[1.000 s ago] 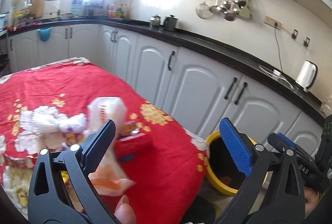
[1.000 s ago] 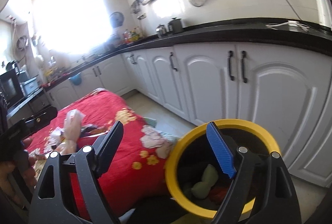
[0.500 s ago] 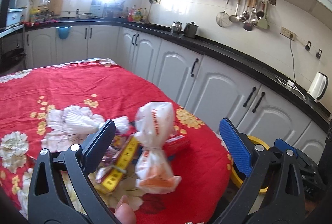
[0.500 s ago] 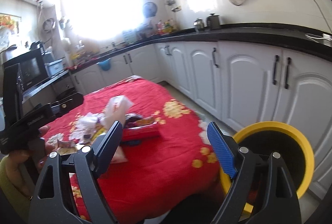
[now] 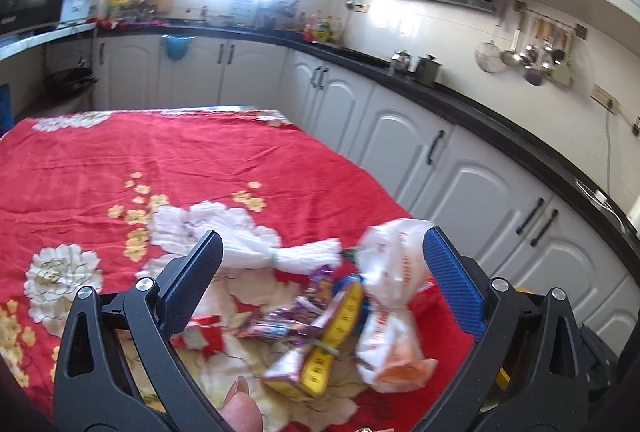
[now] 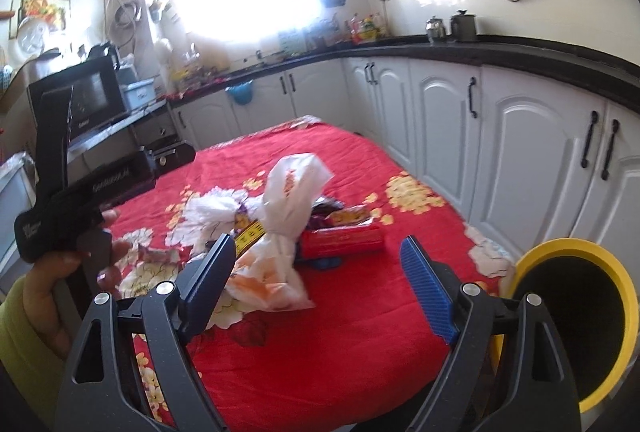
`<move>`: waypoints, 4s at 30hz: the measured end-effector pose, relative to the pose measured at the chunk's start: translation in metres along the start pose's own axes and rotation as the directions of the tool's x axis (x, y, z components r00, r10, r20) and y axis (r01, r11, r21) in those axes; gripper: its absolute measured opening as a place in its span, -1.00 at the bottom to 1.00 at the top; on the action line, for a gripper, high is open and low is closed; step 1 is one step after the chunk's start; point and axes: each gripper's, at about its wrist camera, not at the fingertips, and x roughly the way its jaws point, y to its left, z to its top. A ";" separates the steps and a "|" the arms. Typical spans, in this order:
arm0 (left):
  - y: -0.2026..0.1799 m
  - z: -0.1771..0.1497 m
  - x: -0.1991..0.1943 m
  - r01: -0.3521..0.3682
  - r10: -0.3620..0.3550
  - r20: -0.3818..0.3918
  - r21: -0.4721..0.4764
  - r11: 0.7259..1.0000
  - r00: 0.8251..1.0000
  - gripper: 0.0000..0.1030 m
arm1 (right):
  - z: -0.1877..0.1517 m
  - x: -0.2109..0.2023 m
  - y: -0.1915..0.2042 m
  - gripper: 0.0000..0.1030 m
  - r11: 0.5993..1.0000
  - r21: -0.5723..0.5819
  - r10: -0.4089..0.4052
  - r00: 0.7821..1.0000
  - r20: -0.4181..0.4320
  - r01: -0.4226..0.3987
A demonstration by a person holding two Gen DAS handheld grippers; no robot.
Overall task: Collect trash
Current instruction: 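Grasp the white mesh puff with the left tool while the right tool grasps the tied white bag, then carry the white puff and white bag toward the yellow-rimmed bin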
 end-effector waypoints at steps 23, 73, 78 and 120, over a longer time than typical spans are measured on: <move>0.095 -0.002 0.093 -0.114 0.034 -0.277 -0.281 0.953 0.960 0.78 | -0.034 0.092 0.011 0.25 0.995 0.054 0.098 0.969 -0.229 -0.088; 0.001 0.021 -0.005 0.132 -0.136 -0.037 -0.099 0.986 0.990 -0.84 | -0.023 -0.001 -0.004 -0.47 0.998 -0.018 0.059 0.998 -0.025 -0.060; -0.016 0.017 -0.012 0.144 -0.145 -0.026 -0.046 0.989 0.989 -0.84 | -0.022 -0.012 -0.017 -0.47 1.000 0.003 0.029 1.000 -0.004 -0.029; -0.148 -0.025 -0.005 0.276 -0.266 -0.076 0.187 0.943 0.961 -0.84 | -0.050 -0.090 -0.133 -0.47 0.968 0.134 -0.219 0.975 0.039 0.212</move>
